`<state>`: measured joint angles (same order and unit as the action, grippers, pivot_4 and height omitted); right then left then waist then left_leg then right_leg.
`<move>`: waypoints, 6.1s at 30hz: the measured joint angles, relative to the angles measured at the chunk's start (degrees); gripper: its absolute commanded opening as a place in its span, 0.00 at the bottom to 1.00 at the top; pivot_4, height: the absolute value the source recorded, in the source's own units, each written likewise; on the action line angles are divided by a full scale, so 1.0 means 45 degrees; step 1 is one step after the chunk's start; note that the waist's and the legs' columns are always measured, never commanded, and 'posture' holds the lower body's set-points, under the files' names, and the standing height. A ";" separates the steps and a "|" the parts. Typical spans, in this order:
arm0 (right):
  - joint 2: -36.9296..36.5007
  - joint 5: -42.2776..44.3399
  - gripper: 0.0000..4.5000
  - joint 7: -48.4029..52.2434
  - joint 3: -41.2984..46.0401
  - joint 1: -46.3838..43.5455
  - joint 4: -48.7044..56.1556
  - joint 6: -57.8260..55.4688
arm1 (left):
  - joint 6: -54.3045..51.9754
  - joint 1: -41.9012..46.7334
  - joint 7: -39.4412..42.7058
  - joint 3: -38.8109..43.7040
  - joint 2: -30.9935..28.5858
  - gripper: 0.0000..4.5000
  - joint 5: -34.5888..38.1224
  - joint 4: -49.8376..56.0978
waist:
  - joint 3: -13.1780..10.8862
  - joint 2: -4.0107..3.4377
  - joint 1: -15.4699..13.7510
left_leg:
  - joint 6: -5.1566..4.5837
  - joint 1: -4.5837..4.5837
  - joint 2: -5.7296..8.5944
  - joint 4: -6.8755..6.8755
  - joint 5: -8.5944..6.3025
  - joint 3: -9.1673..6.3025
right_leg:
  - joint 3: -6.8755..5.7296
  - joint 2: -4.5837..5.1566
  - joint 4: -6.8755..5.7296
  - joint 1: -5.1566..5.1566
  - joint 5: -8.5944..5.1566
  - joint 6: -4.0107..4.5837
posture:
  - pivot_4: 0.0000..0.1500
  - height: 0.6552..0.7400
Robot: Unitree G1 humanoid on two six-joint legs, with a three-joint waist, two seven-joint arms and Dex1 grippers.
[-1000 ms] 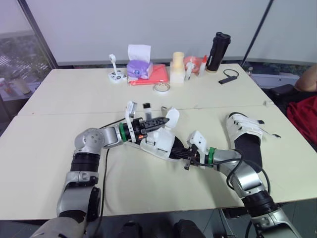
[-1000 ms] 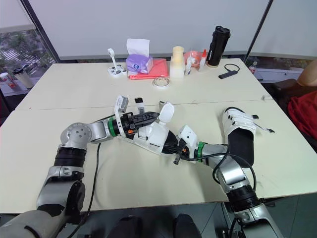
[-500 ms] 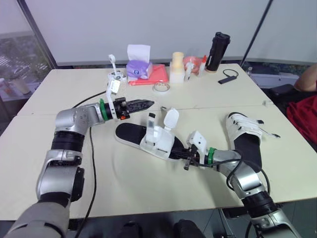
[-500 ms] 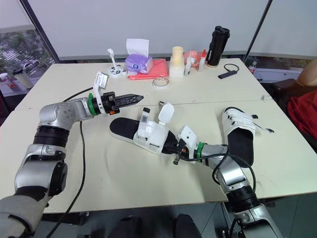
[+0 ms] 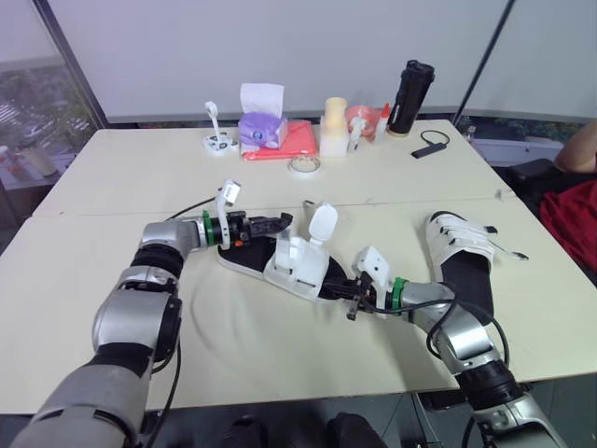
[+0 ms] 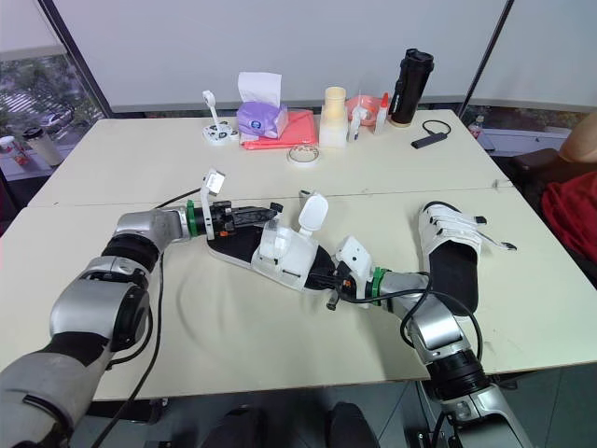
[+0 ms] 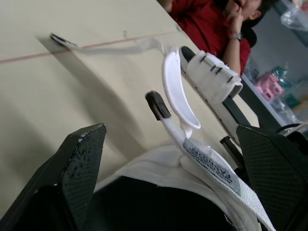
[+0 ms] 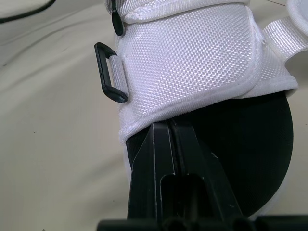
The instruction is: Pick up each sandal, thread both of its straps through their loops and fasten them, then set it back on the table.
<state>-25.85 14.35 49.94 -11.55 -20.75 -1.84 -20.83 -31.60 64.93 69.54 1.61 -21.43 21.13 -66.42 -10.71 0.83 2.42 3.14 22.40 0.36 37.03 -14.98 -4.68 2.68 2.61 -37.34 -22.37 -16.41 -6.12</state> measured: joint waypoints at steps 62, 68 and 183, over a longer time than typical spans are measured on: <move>0.0011 -0.0004 0.00 -0.0934 0.0055 0.0881 0.0965 -0.0158 | 0.1306 0.2217 -0.2534 0.3443 0.1828 0.01 -0.0751 -0.2347 | -0.0005 0.0003 -0.0057 | 0.0000 0.0007 0.0010 0.0004 0.0000 -0.0005 | -0.0008 0.0005 -0.0008 0.0000 -0.0005 -0.0011 | 1.00 1.00; 0.0022 -0.0004 0.00 -0.0932 0.0047 0.0877 0.0963 -0.0167 | 0.0966 0.2412 -0.1745 0.3990 0.1579 0.01 -0.0609 -0.2345 | -0.0005 0.0003 -0.0046 | 0.0000 0.0007 0.0010 0.0005 0.0000 -0.0007 | -0.0008 0.0005 -0.0011 -0.0002 -0.0005 -0.0012 | 1.00 1.00; -0.3371 0.2524 0.00 -0.0686 0.3071 0.3136 0.5699 -0.4327 | -0.7512 -0.6760 0.0741 -0.0408 -0.2133 0.99 0.3363 1.4150 | -0.0010 -0.0010 -0.0292 | -0.0002 0.0177 -0.0015 0.0116 0.0003 -0.0012 | 0.0020 0.0001 -0.0164 -0.0202 -0.0010 -0.0007 | 1.00 1.00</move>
<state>-41.02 25.71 46.86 2.27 -6.63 23.80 -40.30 -65.40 34.51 72.88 -0.23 -31.03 36.26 -2.74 -10.76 0.79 1.10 3.13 23.20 0.29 37.55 -14.96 -4.73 2.77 2.62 -38.08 -23.29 -16.45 -6.15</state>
